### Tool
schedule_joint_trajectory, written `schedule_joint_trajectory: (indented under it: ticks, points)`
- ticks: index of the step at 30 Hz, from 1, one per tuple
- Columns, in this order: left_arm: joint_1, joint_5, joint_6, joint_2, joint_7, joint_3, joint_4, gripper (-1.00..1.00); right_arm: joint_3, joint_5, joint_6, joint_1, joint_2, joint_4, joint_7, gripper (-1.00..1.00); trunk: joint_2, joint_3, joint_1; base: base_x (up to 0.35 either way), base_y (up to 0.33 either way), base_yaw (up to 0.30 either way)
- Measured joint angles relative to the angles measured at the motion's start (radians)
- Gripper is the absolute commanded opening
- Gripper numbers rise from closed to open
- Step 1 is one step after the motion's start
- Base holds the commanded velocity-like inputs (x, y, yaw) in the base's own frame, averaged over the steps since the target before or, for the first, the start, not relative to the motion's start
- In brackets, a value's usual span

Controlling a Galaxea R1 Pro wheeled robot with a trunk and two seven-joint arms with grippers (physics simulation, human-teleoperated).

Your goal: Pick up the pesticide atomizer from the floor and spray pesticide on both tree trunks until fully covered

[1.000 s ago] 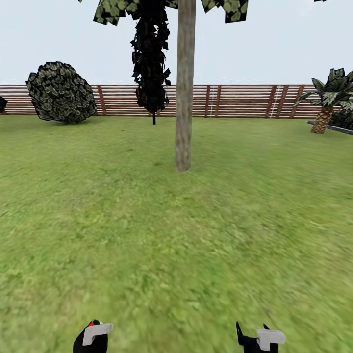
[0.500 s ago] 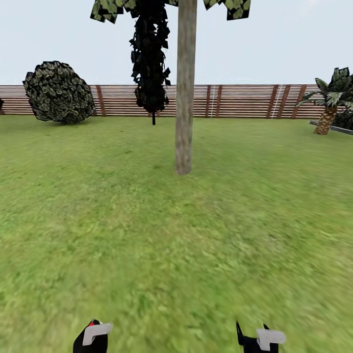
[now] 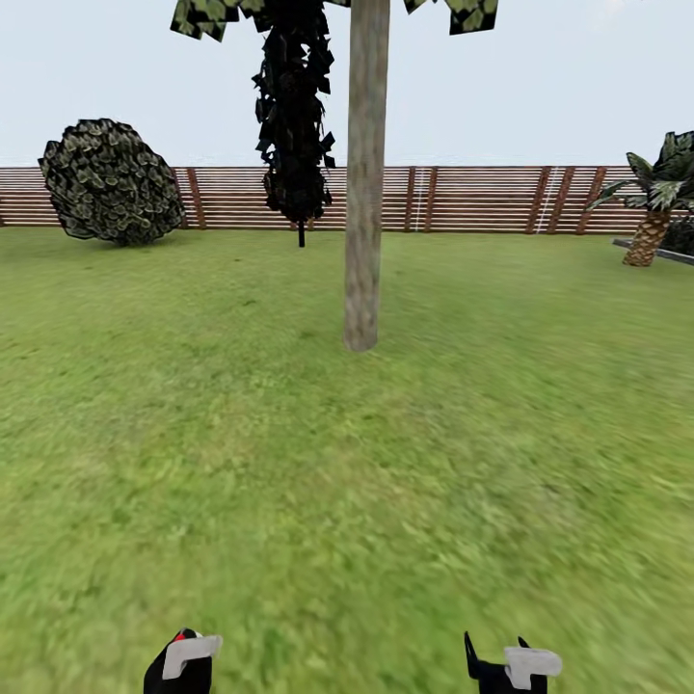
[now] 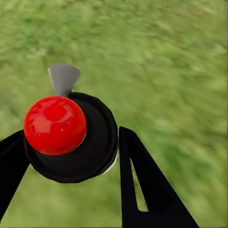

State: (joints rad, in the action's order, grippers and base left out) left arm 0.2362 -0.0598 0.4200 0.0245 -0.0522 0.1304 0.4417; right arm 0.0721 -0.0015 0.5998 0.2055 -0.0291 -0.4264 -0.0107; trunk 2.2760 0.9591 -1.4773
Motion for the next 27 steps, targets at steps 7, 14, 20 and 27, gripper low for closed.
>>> schedule_joint_trajectory:
  ticks: [7,14,20,27]
  points:
    - [0.000,0.000,0.000,0.000,0.000,0.000,0.000,-1.00,0.000,0.000,0.000,0.000,0.000,0.000,0.000,1.00,0.000,0.000,0.000,0.339,0.000,0.000]
    - [0.000,0.000,0.000,0.000,0.000,0.000,0.000,-1.00,0.000,0.000,0.000,0.000,0.000,0.000,0.000,1.00,0.000,0.000,0.000,0.339,0.000,0.000]
    - [0.000,0.000,0.000,0.000,0.000,0.000,0.000,-1.00,0.000,0.000,0.000,0.000,0.000,0.000,0.000,1.00,0.000,0.000,0.000,0.339,0.000,0.000]
    - [0.000,0.000,0.000,0.000,0.000,0.000,0.000,-1.00,0.000,0.000,0.000,0.000,0.000,0.000,0.000,1.00,0.000,0.000,0.000,0.339,0.000,0.000]
